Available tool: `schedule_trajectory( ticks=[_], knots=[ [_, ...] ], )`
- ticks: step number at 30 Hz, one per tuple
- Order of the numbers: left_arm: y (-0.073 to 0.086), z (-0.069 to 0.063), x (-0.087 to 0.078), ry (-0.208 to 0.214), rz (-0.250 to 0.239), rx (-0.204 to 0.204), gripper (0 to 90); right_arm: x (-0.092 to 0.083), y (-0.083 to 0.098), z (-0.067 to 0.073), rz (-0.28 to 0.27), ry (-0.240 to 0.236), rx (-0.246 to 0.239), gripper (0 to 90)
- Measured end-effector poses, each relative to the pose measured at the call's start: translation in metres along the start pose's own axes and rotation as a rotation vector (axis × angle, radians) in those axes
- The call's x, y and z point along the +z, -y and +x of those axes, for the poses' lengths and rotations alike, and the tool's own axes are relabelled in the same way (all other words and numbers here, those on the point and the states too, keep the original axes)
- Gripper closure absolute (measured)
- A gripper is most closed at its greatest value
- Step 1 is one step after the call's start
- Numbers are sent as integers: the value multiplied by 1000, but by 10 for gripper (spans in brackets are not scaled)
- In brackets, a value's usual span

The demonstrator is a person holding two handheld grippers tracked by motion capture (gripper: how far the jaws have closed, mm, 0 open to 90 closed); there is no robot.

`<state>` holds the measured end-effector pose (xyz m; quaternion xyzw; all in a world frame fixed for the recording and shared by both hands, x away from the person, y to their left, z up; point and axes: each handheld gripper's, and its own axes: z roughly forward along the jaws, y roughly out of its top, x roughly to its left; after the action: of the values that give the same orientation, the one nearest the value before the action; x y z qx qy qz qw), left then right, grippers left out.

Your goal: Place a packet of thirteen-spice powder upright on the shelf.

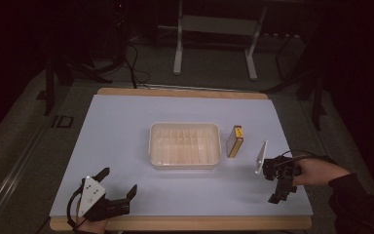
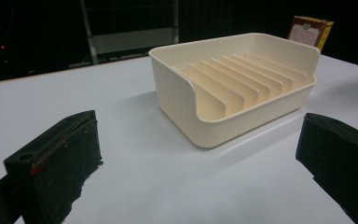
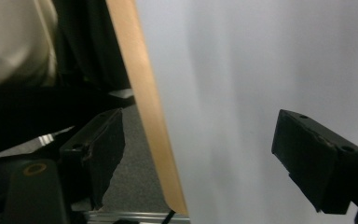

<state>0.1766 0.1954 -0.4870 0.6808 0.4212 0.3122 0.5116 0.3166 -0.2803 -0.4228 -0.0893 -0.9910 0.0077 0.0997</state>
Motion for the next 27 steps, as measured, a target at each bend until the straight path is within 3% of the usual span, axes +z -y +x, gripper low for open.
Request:
schedule_trajectory(
  ticks=[2, 3, 10, 11, 20, 27],
  knots=[
    [0, -1, 0, 0, 5, 4, 0, 0, -5, 4, -2, -3, -22, 146],
    [0, -1, 0, 2, 5, 5, 0, -1, -10, 9, -10, 8, -63, 140],
    [0, 0, 1, 4, 1, -2, 0, -4, -25, 17, -9, 16, -111, 163],
    [0, 0, 1, 4, 2, -2, 0, -5, -28, 21, -9, 43, -147, 167],
    [0, -1, 2, 13, -2, 0, 0, -12, -43, 25, -56, 28, -169, 146],
    [0, -1, 3, 16, -1, -1, 0, -16, -48, 26, -57, 51, -221, 154]
  ],
)
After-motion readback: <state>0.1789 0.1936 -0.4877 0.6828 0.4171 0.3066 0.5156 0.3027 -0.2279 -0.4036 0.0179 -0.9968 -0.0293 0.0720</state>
